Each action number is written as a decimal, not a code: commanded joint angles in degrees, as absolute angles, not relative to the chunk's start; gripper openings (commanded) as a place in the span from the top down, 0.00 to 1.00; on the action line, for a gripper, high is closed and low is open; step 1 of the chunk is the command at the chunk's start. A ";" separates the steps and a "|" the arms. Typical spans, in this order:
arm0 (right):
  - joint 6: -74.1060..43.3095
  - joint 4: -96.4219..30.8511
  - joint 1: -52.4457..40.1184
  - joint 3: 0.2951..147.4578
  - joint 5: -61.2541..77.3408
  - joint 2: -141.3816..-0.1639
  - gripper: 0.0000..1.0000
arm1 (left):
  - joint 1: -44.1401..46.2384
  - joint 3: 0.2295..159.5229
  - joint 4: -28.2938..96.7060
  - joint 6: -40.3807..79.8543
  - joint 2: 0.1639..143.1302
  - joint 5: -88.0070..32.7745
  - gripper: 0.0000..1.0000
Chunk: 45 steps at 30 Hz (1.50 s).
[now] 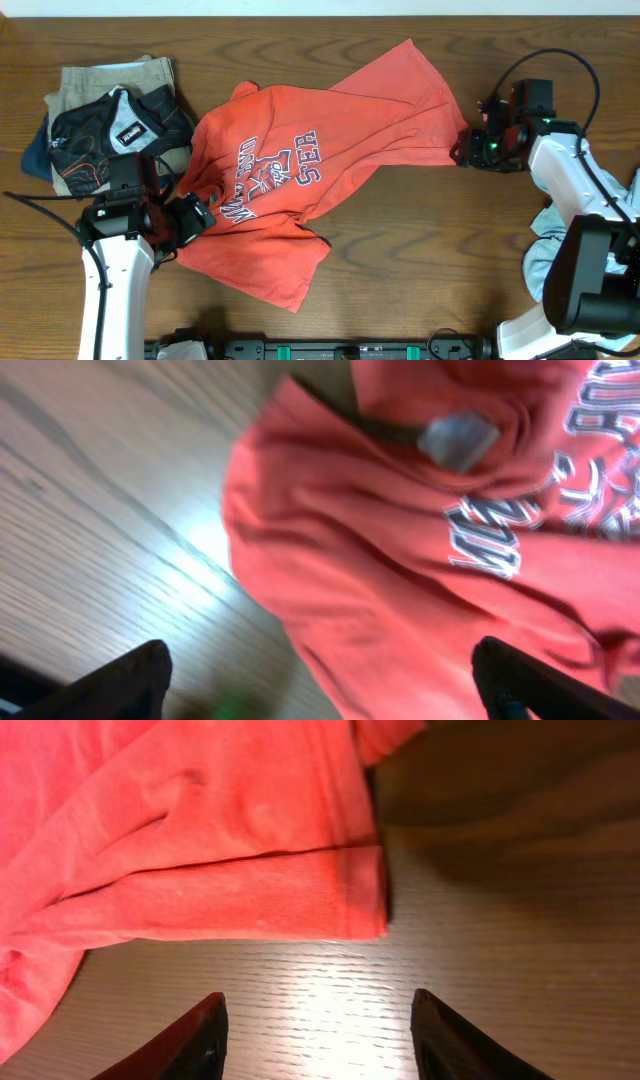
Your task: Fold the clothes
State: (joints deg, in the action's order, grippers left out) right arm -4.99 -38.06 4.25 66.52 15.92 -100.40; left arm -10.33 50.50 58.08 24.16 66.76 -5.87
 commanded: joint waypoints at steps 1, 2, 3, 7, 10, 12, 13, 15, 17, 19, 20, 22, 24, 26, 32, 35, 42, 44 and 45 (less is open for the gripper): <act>-6.66 -37.39 2.39 66.67 14.96 -101.69 0.42 | -10.13 50.39 60.49 27.29 68.25 -13.19 0.02; -6.85 -36.91 1.98 66.63 14.92 -102.19 0.42 | -10.11 50.09 61.30 27.94 68.82 -14.24 0.02; -7.51 -36.36 1.58 66.63 14.96 -102.85 0.42 | -10.00 49.74 61.76 28.01 69.28 -14.98 0.02; -10.66 -33.58 0.45 66.63 14.72 -106.28 0.41 | -8.16 47.29 62.02 28.73 71.05 -16.12 0.02; -14.70 -31.05 0.16 66.63 14.22 -109.12 0.41 | -5.74 45.32 61.56 28.86 72.31 -17.06 0.02; -18.76 -29.06 0.19 66.63 12.97 -111.22 0.41 | -3.79 43.88 60.53 29.12 73.03 -18.92 0.02; -20.43 -27.88 0.19 66.63 12.84 -112.16 0.41 | -2.70 43.03 59.86 29.82 73.34 -19.42 0.02; -23.59 -24.60 0.19 66.63 12.91 -114.21 0.41 | -0.73 41.63 58.74 31.59 73.76 -19.49 0.02; -25.36 -21.80 0.12 66.63 12.91 -115.81 0.40 | 0.97 40.45 57.28 32.91 74.06 -19.49 0.02; -26.17 -19.55 -0.01 66.63 12.91 -117.23 0.41 | 2.39 39.46 56.01 34.57 74.19 -19.49 0.02; -26.17 -18.59 -0.10 66.63 12.91 -117.93 0.41 | 2.96 39.05 55.42 35.20 74.19 -19.51 0.02; -26.13 -17.58 -0.19 66.63 12.84 -118.93 0.53 | 4.25 38.22 53.84 36.51 74.22 -19.51 0.02; -26.09 -18.26 -0.14 66.63 12.53 -119.44 0.83 | 5.28 37.65 52.47 37.50 74.22 -19.51 0.02; -26.11 -21.61 0.38 66.65 9.74 -119.35 0.99 | 6.39 37.26 51.33 37.87 74.24 -19.51 0.02; -26.17 -34.63 6.20 66.76 -1.52 -113.49 0.99 | 8.95 36.95 50.87 37.85 74.28 -19.49 0.02; -26.13 -40.84 11.27 66.76 -5.23 -107.00 0.99 | 10.00 36.95 50.87 37.85 74.28 -19.49 0.02; -23.86 -49.10 21.19 66.76 -5.34 -95.37 0.95 | 12.56 36.95 50.85 37.89 74.28 -19.51 0.02; -22.61 -51.27 21.87 66.76 -5.34 -94.26 0.85 | 13.32 36.95 50.72 38.30 74.28 -19.49 0.02; -22.59 -51.99 21.85 66.76 -5.34 -94.06 0.77 | 13.56 36.95 50.43 38.28 74.28 -19.49 0.02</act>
State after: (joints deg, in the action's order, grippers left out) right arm -24.58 -50.70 21.78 66.59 -4.01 -94.96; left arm 12.71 37.19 50.65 37.56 73.93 -19.38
